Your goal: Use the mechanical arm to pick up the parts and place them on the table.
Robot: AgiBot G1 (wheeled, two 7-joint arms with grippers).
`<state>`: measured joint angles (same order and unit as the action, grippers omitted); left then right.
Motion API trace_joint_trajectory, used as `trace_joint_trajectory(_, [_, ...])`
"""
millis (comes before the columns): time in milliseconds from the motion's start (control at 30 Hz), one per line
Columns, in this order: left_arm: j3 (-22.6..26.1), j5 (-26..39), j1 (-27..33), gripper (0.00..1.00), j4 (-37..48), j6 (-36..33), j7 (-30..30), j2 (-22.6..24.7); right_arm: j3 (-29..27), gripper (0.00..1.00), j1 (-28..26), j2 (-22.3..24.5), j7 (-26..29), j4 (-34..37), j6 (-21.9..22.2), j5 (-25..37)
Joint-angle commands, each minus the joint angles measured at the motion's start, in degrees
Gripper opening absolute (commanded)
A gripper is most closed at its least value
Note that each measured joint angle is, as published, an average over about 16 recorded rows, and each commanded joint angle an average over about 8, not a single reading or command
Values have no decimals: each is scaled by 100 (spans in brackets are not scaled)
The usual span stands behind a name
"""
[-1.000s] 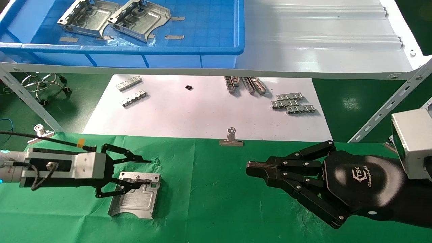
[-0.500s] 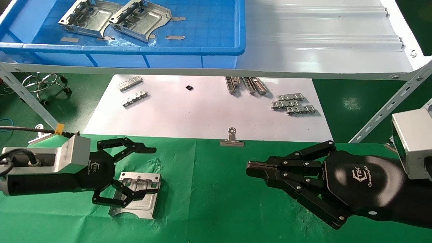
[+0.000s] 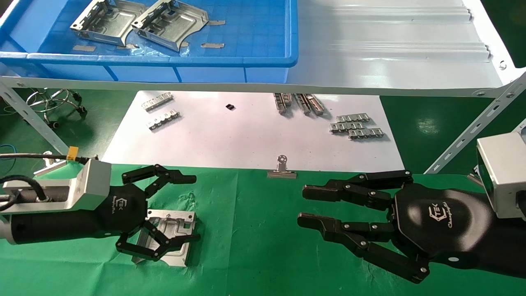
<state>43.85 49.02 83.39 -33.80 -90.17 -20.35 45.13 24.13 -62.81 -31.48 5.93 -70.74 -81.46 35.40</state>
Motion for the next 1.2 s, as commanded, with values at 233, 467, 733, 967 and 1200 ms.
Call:
trace_joint_trajectory(233, [-561, -144, -440, 100, -802, 90, 627, -204, 0, 100, 0, 0, 0, 0, 0, 0])
trace_joint_trajectory(467, [-1048, -270, -822, 100, -1498, 168, 1171, -381, 0, 100, 0, 0, 0, 0, 0, 0])
trace_joint_trajectory(733, [-1607, -414, -1260, 100, -2296, 258, 1795, -584, 0, 100, 0, 0, 0, 0, 0, 0])
trace_joint_trajectory(967, [-2096, -540, -1644, 100, -2996, 337, 2342, -762, 0, 100, 0, 0, 0, 0, 0, 0])
trace_joint_trajectory(1200, [-2520, -649, -1976, 100, -3601, 405, 2815, -915, 0, 100, 0, 0, 0, 0, 0, 0])
